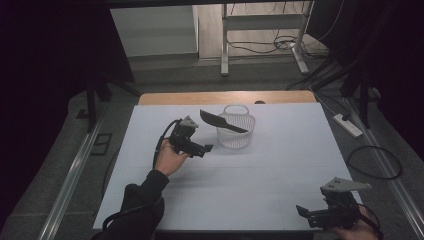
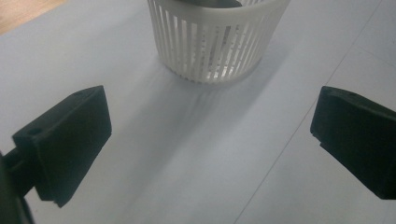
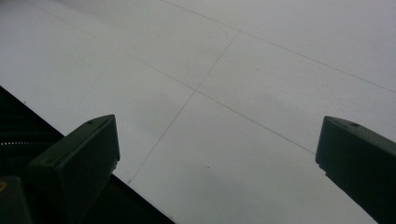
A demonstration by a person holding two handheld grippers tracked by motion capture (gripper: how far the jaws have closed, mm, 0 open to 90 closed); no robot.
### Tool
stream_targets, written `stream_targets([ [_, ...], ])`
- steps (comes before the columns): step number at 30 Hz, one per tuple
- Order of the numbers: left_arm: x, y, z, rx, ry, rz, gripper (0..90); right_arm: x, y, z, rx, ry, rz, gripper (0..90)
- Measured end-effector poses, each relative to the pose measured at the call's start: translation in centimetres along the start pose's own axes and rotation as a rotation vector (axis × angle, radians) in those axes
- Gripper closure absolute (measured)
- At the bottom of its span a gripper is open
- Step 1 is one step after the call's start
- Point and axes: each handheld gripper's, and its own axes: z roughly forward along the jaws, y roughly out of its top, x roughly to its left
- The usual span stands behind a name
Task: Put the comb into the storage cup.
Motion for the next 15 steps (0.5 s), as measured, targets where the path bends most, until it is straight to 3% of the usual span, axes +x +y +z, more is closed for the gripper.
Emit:
stream_targets([
  [15, -0.5, -1.3, -2.0, -0.021, -0.005, -0.013, 0.0, 0.0, 0.0, -0.1, -0.009, -0.01, 0.002, 0.0],
])
